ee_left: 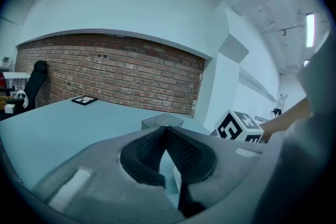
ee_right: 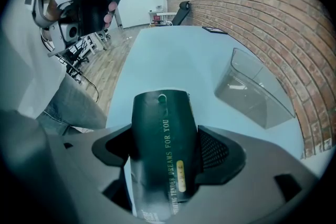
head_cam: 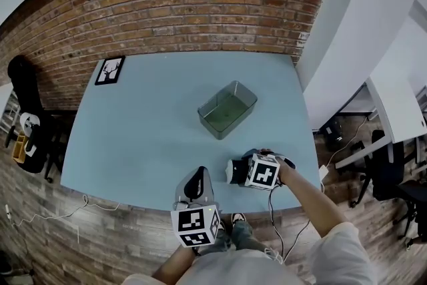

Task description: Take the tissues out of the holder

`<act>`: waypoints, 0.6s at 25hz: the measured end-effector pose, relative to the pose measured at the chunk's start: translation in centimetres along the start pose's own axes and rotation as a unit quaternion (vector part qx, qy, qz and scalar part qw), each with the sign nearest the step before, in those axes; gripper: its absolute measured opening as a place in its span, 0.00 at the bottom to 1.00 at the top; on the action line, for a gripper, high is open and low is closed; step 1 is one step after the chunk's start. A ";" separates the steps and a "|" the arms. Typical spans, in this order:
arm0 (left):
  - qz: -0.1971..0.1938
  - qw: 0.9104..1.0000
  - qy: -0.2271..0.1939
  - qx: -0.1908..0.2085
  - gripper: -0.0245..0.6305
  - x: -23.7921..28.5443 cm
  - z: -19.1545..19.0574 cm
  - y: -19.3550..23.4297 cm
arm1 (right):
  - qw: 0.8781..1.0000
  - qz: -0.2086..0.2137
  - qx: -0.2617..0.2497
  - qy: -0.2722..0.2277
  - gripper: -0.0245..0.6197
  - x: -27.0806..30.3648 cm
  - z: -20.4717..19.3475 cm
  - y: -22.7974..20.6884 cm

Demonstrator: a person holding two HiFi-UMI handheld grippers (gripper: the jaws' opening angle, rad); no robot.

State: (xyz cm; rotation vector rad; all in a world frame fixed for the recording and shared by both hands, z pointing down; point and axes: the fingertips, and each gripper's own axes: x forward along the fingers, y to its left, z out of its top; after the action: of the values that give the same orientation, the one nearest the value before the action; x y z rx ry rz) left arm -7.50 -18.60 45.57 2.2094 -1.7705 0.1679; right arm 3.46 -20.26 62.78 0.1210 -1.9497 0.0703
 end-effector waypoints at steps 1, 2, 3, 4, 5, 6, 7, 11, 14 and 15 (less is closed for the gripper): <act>0.000 1.000 0.001 0.000 0.05 0.1 0.0 0.1 | 1.000 0.001 0.001 0.001 0.61 0.1 0.0 0.0; 0.000 1.000 0.002 0.000 0.05 0.2 0.0 0.2 | 1.000 0.002 0.002 0.001 0.61 0.1 0.0 -0.1; 0.000 1.000 0.003 0.000 0.05 0.3 0.0 0.3 | 1.000 0.003 0.003 0.001 0.61 0.2 0.0 -0.1; 0.000 1.000 0.004 0.000 0.05 0.3 0.0 0.4 | 1.000 0.004 0.004 0.002 0.61 0.2 0.1 -0.2; -0.001 1.000 0.005 -0.001 0.05 0.4 -0.1 0.5 | 1.000 0.004 0.004 0.002 0.61 0.3 0.1 -0.2; -0.001 1.000 0.005 -0.001 0.05 0.5 -0.1 0.6 | 1.000 0.005 0.004 0.002 0.61 0.4 0.2 -0.2; -0.001 1.000 0.006 -0.001 0.05 0.5 -0.2 0.7 | 1.000 0.005 0.003 0.002 0.61 0.4 0.2 -0.2; 0.000 1.000 0.007 -0.003 0.05 0.8 -0.3 1.0 | 1.000 0.009 -0.004 0.009 0.61 0.7 0.2 0.0; 0.001 1.000 0.006 -0.006 0.05 1.0 -0.2 1.2 | 1.000 0.016 -0.007 0.014 0.62 0.9 0.2 0.1; 0.001 1.000 0.005 -0.007 0.05 1.0 -0.2 1.3 | 1.000 0.017 -0.006 0.015 0.62 0.9 0.1 0.1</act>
State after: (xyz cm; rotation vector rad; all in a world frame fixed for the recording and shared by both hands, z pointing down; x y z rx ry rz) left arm -8.52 -19.72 46.27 2.1930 -1.7640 0.1677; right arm 2.97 -20.26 63.60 0.0789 -1.9225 0.0823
